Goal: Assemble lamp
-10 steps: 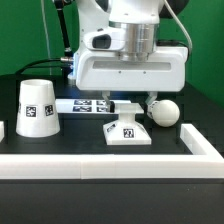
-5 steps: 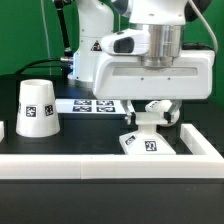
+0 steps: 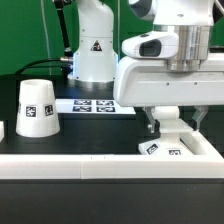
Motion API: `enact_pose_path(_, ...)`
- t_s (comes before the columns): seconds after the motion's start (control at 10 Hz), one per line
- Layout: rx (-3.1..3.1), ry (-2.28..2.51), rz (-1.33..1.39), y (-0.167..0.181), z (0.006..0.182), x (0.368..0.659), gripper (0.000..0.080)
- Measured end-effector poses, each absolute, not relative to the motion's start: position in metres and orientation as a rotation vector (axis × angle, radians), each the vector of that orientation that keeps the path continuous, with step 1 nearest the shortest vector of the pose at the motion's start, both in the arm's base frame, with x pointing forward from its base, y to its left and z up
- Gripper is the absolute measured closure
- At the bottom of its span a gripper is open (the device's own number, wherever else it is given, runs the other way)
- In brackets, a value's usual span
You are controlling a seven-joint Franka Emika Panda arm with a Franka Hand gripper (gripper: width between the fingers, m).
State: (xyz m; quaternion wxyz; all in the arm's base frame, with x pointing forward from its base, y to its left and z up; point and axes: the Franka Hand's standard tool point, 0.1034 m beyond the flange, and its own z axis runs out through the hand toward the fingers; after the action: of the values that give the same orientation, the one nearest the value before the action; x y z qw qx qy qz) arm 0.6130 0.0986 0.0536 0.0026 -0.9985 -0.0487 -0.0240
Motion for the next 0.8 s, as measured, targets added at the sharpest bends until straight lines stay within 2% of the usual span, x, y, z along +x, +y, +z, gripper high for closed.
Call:
enact_pose_path(0.4,-3.141,-0.018,-0.087,0.103,0.054,0.617,0.0262)
enact_pose_path(0.6,-3.141,-0.05,-0.087,0.102,0.055,0.614,0.0118)
enact_pose_path(0.8,-3.14,-0.1,-0.08,0.104,0.065,0.589,0.0103)
